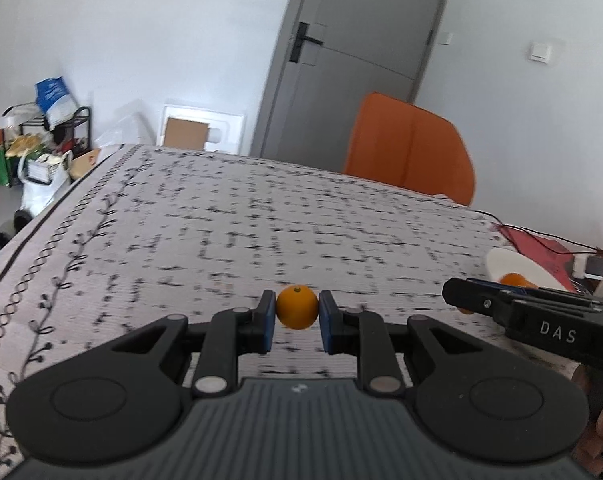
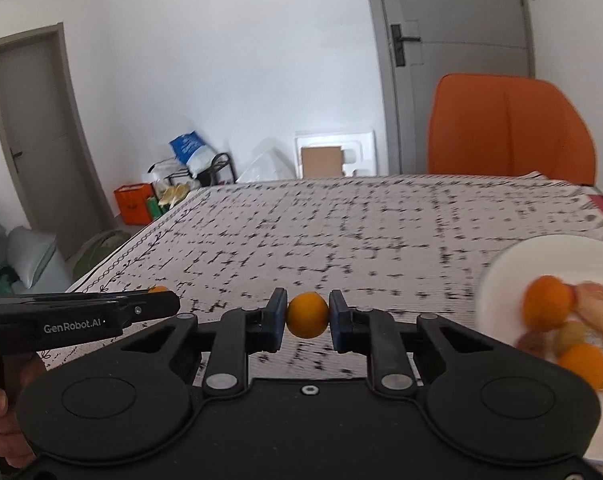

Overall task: Organize fruits
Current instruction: 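Carry both mandarins to the plate and open both grippers to release them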

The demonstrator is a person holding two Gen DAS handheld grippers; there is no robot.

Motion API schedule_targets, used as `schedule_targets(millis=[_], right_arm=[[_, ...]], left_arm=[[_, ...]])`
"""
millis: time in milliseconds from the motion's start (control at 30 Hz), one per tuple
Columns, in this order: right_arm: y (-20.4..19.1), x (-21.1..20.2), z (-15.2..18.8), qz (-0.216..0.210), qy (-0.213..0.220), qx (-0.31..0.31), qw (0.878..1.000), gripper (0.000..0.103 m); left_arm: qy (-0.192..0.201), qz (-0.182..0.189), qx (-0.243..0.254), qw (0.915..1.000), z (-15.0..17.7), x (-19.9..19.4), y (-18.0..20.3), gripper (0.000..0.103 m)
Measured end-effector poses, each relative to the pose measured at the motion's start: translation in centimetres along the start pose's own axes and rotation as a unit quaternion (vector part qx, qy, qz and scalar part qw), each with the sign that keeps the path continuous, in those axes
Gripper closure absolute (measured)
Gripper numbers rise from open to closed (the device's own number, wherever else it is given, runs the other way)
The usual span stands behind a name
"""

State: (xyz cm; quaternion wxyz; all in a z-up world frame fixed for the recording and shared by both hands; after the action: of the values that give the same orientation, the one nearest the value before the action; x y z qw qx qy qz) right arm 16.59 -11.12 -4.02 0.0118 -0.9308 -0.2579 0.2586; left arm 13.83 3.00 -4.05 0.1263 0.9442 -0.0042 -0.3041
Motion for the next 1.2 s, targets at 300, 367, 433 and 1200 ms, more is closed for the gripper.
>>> schedule_targets(millis=[300,367,433,1200], right_arm=[[3.3,-3.5,1.2,0.037,0.019,0.027,0.999,0.082],[3.9,-3.9,1.4,0.045,0.021,0.034,0.998,0.082],[4.7,-4.4,1.7,0.053,0.025,0.041,0.997,0.082],[13.5,-10.2,4.6,0.135,0.052,0.109,0.983,0.082]], left_arm=[[0.001,0.033,0.026,0.9991,-0.2,0.6,4.1,0.082],[0.0,0.039,0.031,0.9988,-0.1,0.7,4.9,0.082],[-0.001,0.044,0.037,0.9983,-0.1,1.0,5.7,0.082],[-0.023,0.108,0.093,0.9895,1.0,3.6,14.7,0.082]])
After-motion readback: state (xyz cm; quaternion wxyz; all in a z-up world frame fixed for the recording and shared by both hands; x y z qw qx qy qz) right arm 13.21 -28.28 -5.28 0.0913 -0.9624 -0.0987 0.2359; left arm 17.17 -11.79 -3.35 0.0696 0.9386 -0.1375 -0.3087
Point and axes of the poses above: each gripper's, at about its wrist camera, not at the fingertips, and x roughly the way its jaws point, y to its right, z to its underside, the point moved 1 cm from there along x, roughly the way its jaws point, and after that the axes turned 4 degrees about -y, right-handed, at the moved point
